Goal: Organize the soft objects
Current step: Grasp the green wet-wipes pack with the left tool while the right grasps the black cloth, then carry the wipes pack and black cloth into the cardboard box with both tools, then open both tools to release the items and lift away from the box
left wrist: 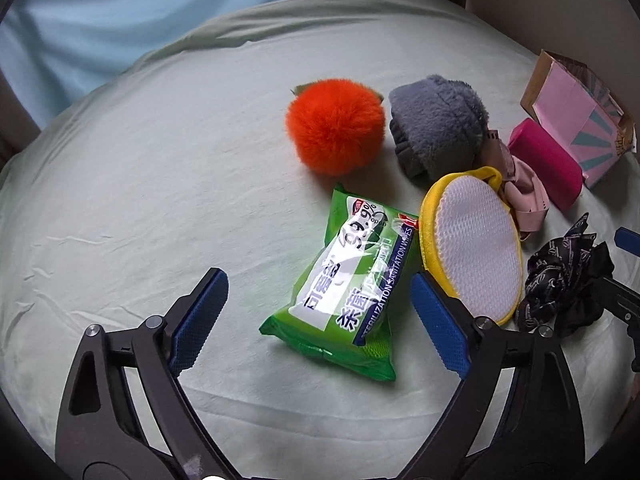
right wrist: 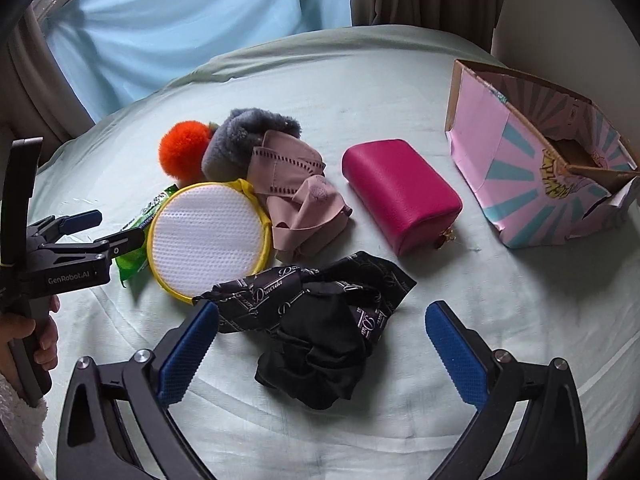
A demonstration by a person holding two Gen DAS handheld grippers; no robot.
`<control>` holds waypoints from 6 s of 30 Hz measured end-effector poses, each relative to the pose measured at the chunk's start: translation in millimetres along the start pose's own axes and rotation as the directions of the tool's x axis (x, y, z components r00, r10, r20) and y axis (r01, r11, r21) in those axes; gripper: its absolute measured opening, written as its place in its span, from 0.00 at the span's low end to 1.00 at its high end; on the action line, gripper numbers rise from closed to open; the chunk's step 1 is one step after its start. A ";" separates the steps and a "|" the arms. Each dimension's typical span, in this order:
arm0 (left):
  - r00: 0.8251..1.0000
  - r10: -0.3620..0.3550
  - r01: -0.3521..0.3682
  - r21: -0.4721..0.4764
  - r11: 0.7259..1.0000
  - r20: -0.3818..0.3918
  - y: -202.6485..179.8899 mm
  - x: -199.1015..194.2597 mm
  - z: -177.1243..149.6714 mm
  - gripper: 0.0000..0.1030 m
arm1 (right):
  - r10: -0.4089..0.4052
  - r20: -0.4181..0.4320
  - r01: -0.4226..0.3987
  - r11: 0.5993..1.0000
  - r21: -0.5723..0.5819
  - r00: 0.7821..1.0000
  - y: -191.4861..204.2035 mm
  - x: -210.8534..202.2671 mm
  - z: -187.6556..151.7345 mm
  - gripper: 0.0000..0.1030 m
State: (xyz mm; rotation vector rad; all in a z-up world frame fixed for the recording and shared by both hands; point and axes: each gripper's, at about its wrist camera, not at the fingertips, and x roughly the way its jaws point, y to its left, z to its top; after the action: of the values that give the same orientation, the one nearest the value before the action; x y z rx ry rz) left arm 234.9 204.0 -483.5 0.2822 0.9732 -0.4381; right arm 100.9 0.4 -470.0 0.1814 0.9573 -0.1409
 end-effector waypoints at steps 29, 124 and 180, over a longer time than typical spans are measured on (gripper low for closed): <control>0.999 -0.046 0.045 -0.125 0.991 -0.009 -0.8 -41.1 12.3 0.31 | 0.094 -0.037 -0.094 0.995 0.014 0.995 12.0 -5.6 11.7 0.37; 0.922 -0.183 0.065 -0.329 0.942 -0.341 -379.0 -24.3 253.8 1.00 | 0.150 -0.478 -0.069 0.981 0.183 0.866 -362.1 0.8 238.6 1.00; 0.991 0.006 0.046 -0.382 0.923 0.133 -63.9 -314.8 121.0 1.00 | 0.167 0.165 -0.164 0.986 -0.030 0.972 -39.4 -253.5 141.1 1.00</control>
State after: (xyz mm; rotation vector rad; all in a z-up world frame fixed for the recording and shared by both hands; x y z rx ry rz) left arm 139.8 169.6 -155.5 -0.1124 0.9108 -0.2711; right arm 61.5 -58.6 -185.9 0.2303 0.7726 0.0056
